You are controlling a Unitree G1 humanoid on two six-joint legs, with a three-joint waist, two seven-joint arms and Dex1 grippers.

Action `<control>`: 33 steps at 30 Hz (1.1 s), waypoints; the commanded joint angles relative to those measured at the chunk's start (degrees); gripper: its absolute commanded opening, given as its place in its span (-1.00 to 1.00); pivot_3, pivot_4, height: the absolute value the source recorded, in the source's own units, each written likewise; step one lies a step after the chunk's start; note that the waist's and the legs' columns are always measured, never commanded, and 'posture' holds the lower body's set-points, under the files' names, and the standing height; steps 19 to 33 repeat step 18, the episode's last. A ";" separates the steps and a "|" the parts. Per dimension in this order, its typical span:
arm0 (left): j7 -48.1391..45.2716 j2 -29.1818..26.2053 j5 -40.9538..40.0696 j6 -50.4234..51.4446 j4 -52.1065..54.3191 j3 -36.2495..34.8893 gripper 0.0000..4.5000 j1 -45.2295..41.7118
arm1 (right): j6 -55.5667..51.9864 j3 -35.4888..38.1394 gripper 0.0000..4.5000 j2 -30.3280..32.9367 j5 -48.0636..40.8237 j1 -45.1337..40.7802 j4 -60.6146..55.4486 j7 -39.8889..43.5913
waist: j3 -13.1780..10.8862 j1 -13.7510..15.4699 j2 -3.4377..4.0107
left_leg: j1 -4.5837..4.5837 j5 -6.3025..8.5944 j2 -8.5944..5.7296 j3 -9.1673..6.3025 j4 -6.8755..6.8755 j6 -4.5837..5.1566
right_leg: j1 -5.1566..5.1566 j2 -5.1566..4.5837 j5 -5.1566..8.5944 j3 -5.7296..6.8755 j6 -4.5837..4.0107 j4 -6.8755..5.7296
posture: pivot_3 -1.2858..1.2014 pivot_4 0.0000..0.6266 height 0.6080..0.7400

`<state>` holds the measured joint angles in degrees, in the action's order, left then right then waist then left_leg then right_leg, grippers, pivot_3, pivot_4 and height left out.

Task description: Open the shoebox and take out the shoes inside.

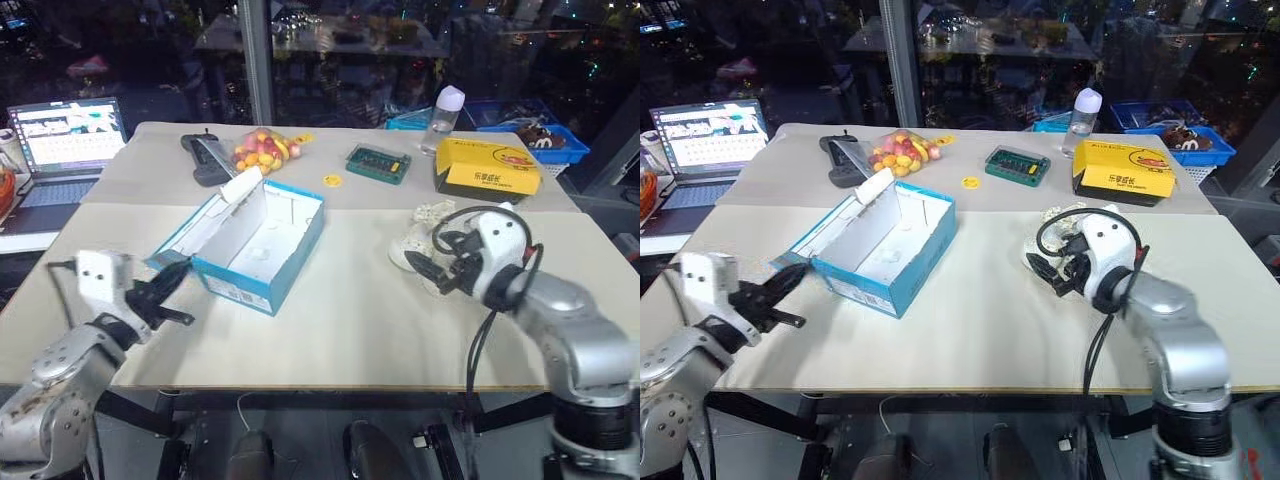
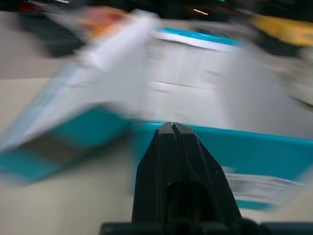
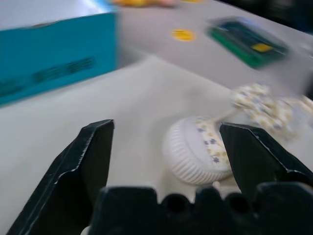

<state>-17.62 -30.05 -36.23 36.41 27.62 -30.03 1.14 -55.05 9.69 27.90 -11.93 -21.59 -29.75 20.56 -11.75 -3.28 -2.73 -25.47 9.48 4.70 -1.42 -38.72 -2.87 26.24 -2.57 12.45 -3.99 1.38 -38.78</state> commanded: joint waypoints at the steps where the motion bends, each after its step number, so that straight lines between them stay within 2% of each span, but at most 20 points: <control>1: 4.62 1.84 4.39 -5.94 -5.82 -5.10 -1.00 -0.39 | 3.58 1.00 0.81 -1.58 9.03 1.78 -0.72 -11.80 | 0.03 0.28 0.05 | -0.01 0.00 0.00 0.00 0.01 -0.01 | 0.02 0.00 -0.02 0.00 0.02 0.23 | 0.03 -0.52 -0.04; 4: 4.70 2.60 6.94 -9.47 -11.04 -5.03 -1.00 -0.80 | 5.80 0.98 0.81 -3.75 11.62 5.83 -1.16 -15.35 | 0.09 0.65 0.06 | -0.18 0.02 0.02 0.03 0.05 -0.02 | -0.12 -0.04 -0.38 0.02 0.23 1.02 | 0.03 -0.52 -0.04; 6: 4.43 3.00 8.32 -10.93 -13.45 -3.93 -1.00 -0.95 | 7.46 0.21 0.81 -4.36 12.90 8.86 -2.01 -16.14 | 0.10 0.87 0.06 | -0.63 0.02 0.01 0.12 0.00 -0.03 | -0.04 -0.11 -0.46 0.02 0.29 1.16 | 0.03 -0.52 -0.04; 9: 3.34 3.38 9.05 -12.29 -15.48 -2.53 -1.00 -1.50 | 9.35 -0.90 0.81 -4.81 14.27 11.66 -2.53 -16.96 | 0.10 1.07 0.05 | -0.79 0.01 0.02 0.30 -0.07 -0.02 | 0.07 -0.17 -0.62 -0.02 0.45 1.09 | 0.03 -0.52 -0.04; 18: 1.05 3.69 8.92 -13.79 -17.82 0.08 -1.00 -3.82 | 12.06 -1.23 0.81 -5.34 15.98 14.62 -1.82 -17.38 | 0.11 0.93 0.06 | -0.76 0.02 0.10 0.24 0.00 -0.03 | 0.12 -0.11 -0.66 0.03 0.43 1.10 | 0.03 -0.52 -0.04; 33: 1.05 3.69 8.92 -13.79 -17.82 0.08 -1.00 -3.82 | 12.06 -1.23 0.81 -5.34 15.98 14.62 -1.82 -17.38 | 0.11 0.93 0.06 | -0.76 0.02 0.10 0.24 0.00 -0.03 | 0.12 -0.11 -0.66 0.03 0.43 1.10 | 0.03 -0.52 -0.04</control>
